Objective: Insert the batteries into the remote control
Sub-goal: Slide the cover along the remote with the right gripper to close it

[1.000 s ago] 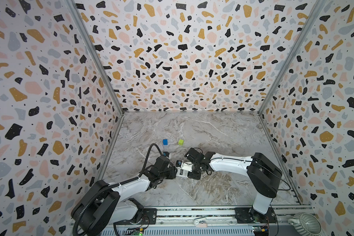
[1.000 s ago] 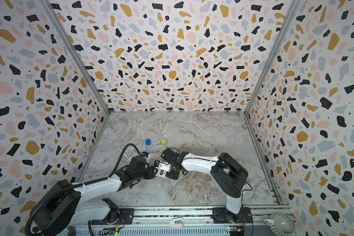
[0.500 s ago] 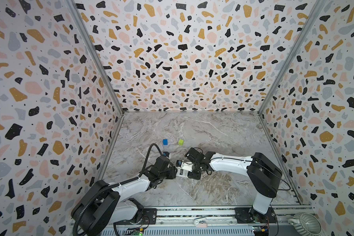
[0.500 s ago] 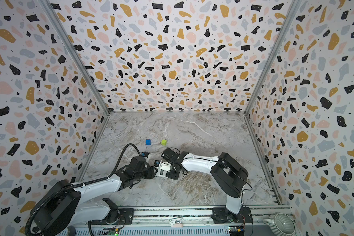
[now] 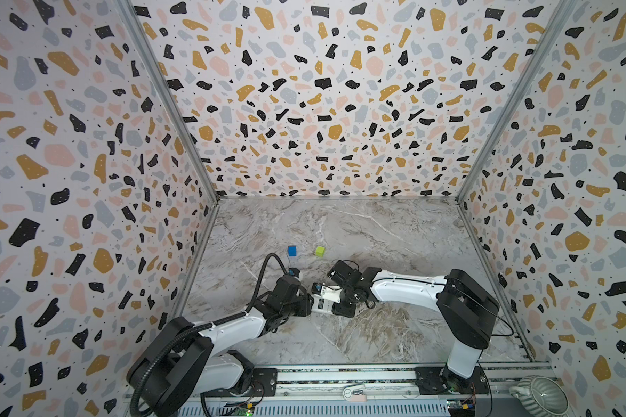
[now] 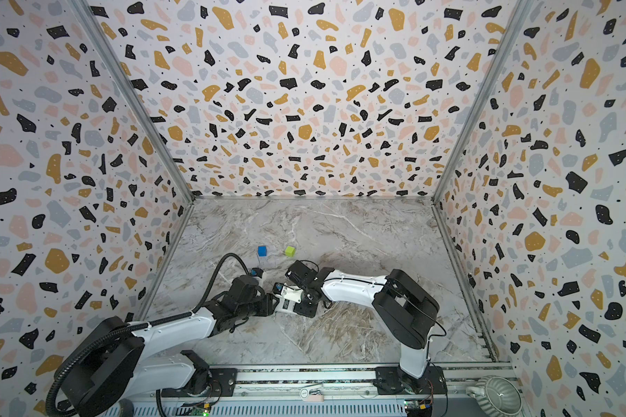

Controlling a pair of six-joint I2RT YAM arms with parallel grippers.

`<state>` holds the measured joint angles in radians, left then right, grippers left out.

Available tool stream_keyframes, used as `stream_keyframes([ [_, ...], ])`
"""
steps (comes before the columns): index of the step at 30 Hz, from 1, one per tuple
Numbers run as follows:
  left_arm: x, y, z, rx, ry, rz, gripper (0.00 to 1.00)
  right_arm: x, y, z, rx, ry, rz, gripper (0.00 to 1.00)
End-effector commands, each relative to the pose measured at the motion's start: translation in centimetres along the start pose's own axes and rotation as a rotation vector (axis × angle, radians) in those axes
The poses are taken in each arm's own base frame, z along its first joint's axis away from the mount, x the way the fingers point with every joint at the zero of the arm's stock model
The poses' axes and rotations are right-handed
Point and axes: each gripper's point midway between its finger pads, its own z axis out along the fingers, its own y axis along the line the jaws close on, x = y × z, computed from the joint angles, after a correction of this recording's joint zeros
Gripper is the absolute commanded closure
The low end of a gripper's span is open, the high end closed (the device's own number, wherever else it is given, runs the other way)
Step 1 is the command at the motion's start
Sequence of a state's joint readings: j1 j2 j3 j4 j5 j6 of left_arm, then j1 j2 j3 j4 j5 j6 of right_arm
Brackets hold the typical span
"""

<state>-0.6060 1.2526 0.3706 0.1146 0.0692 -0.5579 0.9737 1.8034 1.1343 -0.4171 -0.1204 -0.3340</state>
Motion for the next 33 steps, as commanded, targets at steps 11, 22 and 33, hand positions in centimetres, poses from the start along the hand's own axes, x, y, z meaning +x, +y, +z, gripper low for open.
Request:
stream_keyframes([
  [11,0.7,0.5,0.4,-0.018,0.020,0.010,0.46,1.3,0.3,0.1,-0.014,0.071,0.015,0.74],
  [22,0.8,0.5,0.5,-0.017,0.023,0.011,0.46,1.2,0.2,0.0,-0.010,0.084,0.020,0.74],
  [33,0.9,0.6,0.3,-0.016,0.024,0.010,0.46,-0.1,0.1,0.7,-0.019,0.060,0.033,0.74],
])
